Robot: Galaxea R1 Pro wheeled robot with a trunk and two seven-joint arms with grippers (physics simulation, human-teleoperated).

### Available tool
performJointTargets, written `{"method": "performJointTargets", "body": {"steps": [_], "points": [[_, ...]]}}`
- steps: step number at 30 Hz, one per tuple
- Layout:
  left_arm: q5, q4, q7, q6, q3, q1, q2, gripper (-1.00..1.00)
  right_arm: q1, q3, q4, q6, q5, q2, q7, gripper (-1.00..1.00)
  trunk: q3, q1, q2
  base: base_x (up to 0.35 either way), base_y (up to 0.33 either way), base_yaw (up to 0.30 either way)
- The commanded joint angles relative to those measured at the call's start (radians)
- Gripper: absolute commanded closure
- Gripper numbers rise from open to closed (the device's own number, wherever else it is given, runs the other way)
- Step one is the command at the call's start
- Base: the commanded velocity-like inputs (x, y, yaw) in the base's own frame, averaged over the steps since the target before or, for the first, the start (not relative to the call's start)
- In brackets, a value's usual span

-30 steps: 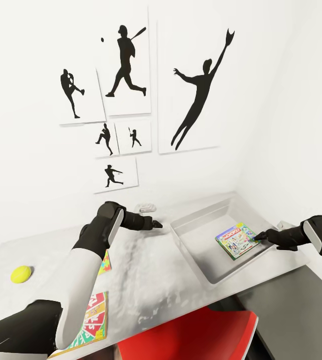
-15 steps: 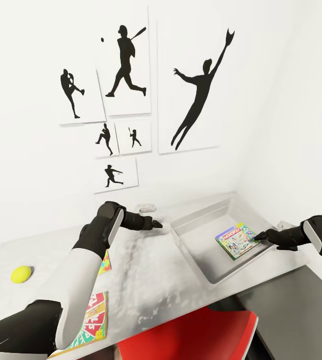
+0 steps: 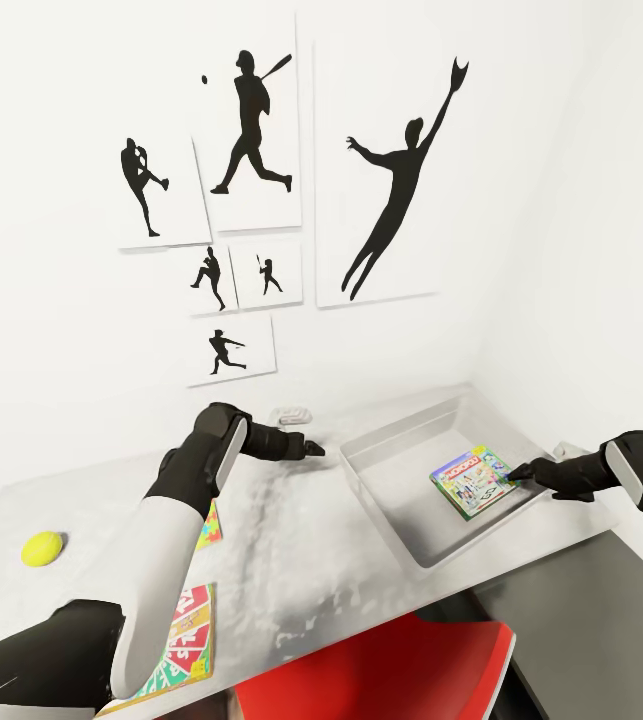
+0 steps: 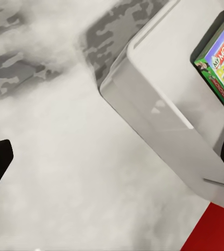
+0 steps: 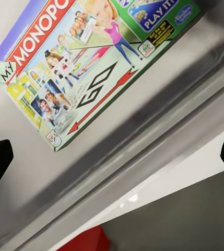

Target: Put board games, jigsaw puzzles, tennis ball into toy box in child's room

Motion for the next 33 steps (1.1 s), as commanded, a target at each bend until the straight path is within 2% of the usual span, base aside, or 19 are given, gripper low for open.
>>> {"method": "performJointTargets", "body": {"steps": [1, 26, 33], "points": [[-0.010, -0.001, -0.009, 0.003, 0.001, -0.001, 0.000, -1.00, -0.001, -0.002, 0.000, 0.005, -0.003, 0.000, 0.000, -1.00, -0.002, 0.001, -0.002, 0.000, 0.000, 0.000], [-0.009, -0.002, -0.013, 0.003, 0.008, -0.001, 0.000, -1.00, -0.001, -0.002, 0.000, 0.005, -0.003, 0.001, 0.000, -1.00, -0.002, 0.001, -0.002, 0.000, 0.000, -0.001], [-0.009, -0.002, -0.014, 0.003, 0.011, -0.001, 0.000, -1.00, -0.001, -0.001, 0.000, 0.006, -0.003, 0.001, 0.000, -1.00, -0.002, 0.001, -0.002, 0.000, 0.000, -0.122]]}}
